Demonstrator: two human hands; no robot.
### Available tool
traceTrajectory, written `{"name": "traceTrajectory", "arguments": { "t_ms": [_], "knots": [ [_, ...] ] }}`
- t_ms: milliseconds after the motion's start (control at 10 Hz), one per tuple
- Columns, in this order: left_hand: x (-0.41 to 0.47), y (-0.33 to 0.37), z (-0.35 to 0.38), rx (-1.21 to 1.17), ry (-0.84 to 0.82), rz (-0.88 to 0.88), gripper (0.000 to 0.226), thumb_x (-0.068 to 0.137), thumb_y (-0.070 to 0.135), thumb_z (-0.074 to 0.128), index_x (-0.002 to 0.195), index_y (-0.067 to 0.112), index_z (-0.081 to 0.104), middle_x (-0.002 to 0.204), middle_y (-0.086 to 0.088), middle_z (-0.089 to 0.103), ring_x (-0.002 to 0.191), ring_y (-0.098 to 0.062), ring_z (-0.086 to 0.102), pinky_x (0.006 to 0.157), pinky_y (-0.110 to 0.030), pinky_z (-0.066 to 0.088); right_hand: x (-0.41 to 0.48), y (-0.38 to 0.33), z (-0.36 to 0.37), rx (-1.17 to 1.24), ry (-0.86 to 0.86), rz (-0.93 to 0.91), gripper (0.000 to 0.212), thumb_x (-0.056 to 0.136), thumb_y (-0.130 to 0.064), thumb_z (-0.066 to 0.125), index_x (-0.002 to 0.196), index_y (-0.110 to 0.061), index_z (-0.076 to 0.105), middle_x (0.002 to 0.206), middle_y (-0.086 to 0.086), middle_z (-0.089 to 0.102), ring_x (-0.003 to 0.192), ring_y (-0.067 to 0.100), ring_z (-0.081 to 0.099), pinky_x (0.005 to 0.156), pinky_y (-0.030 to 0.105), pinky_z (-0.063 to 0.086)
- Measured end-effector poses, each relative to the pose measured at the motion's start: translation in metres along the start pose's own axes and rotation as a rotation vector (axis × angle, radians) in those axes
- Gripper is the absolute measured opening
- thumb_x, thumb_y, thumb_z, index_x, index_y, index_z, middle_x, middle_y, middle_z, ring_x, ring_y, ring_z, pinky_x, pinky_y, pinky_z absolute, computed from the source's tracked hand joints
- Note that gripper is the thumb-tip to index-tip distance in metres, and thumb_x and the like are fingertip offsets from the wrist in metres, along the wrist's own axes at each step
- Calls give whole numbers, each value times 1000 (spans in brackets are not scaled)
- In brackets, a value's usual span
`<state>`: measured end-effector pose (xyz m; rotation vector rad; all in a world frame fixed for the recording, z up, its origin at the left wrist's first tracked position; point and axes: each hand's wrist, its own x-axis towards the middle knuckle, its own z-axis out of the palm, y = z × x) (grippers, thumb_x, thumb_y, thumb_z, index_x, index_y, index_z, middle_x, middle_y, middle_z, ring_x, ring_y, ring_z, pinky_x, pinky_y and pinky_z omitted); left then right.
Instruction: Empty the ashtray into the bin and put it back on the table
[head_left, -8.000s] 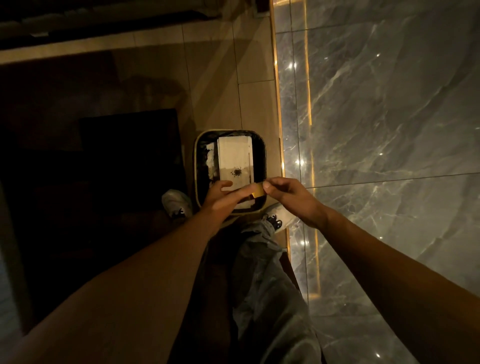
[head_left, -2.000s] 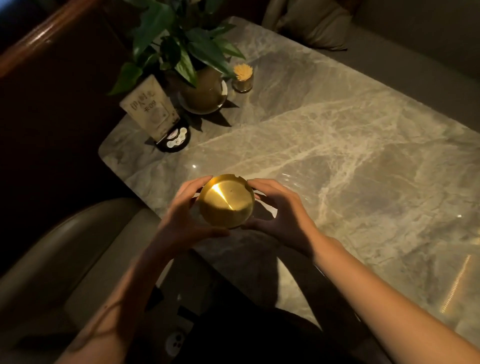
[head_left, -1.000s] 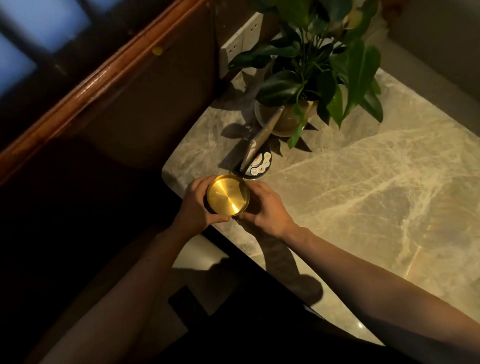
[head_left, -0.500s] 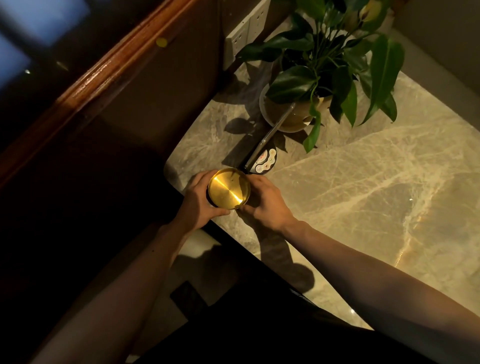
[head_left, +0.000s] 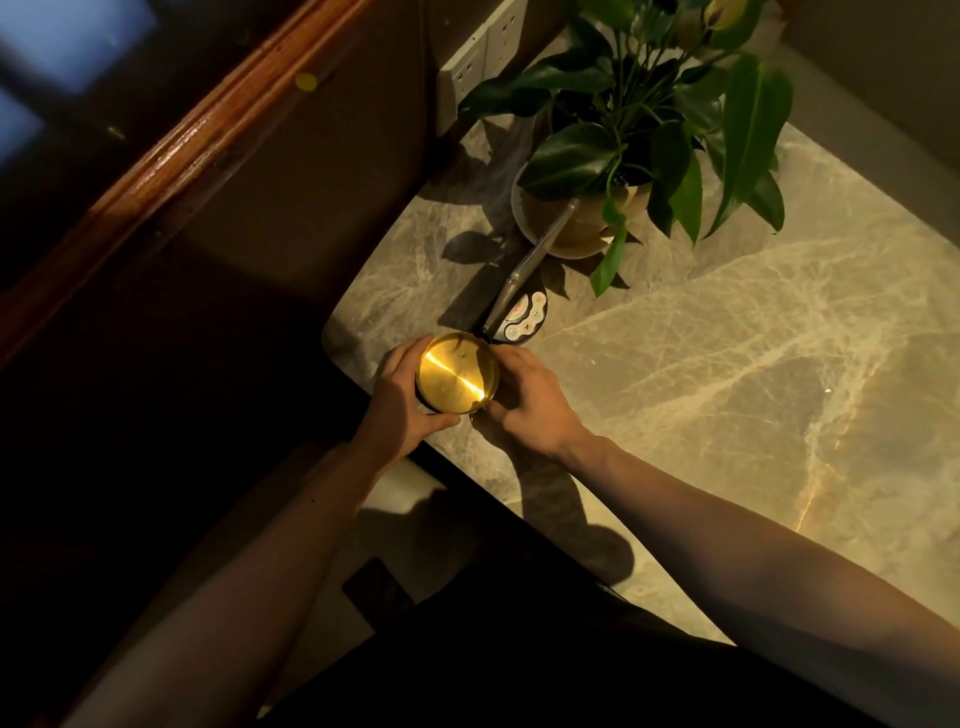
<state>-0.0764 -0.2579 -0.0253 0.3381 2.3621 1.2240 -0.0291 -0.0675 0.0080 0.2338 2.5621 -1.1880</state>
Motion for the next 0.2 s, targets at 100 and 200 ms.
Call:
{"name": "traceTrajectory", "arguments": {
  "t_ms": [100,200],
  "knots": [
    [-2,3,0,14,-2,-2,109,53,17,93,146,14,35,144,-12,42,133,-25,43,105,-30,37,-2,-1,0,4,-4,-3,64,75,-14,74,135,-9,51,133,12,54,123,24,52,104,20,34],
    [-10,7,1,19,53,43,103,57,18,91,144,10,36,144,-14,40,130,-18,39,103,-19,32,-5,2,-5,34,9,-20,64,78,-14,73,137,-9,49,133,11,54,123,22,52,103,19,33]
  ]
}}
